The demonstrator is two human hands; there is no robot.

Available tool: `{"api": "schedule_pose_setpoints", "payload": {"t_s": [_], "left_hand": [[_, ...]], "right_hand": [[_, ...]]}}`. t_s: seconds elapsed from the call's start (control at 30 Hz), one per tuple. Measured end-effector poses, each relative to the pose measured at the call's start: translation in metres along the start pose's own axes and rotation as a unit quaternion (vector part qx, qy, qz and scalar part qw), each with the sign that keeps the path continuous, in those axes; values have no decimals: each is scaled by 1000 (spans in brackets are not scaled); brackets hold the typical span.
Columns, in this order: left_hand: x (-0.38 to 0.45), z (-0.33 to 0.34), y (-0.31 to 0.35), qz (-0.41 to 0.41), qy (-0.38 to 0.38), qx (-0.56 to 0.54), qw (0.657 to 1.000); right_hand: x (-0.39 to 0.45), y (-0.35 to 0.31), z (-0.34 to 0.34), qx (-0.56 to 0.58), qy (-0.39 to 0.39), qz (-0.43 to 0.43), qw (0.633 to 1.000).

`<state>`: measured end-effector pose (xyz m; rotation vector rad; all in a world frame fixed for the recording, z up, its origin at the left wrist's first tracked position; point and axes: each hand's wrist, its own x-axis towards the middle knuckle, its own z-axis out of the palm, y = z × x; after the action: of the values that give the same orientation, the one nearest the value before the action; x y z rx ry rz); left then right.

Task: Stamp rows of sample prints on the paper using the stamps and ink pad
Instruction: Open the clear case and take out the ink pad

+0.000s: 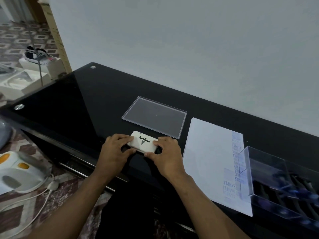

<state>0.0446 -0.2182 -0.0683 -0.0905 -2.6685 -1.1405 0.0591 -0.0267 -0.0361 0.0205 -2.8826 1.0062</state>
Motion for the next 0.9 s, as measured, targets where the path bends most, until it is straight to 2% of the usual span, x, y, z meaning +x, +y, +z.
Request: {"api": "schedule_pose_setpoints", "payload": {"t_s": [0.23, 0.43, 0.73, 0.9], "left_hand": [[0, -1, 1, 1, 11, -17, 1000], [-2, -3, 7, -35, -3, -58, 998], [-2, -1, 3, -53, -9, -89, 995], [-2, 0, -1, -47, -6, -81, 996]], "right_hand": [[5, -1, -12, 45, -1, 21, 999], [16, 0, -28, 100, -32, 21, 994], [41, -1, -15, 95, 68, 27, 993], [41, 0, -11, 143, 102, 63, 982]]}}
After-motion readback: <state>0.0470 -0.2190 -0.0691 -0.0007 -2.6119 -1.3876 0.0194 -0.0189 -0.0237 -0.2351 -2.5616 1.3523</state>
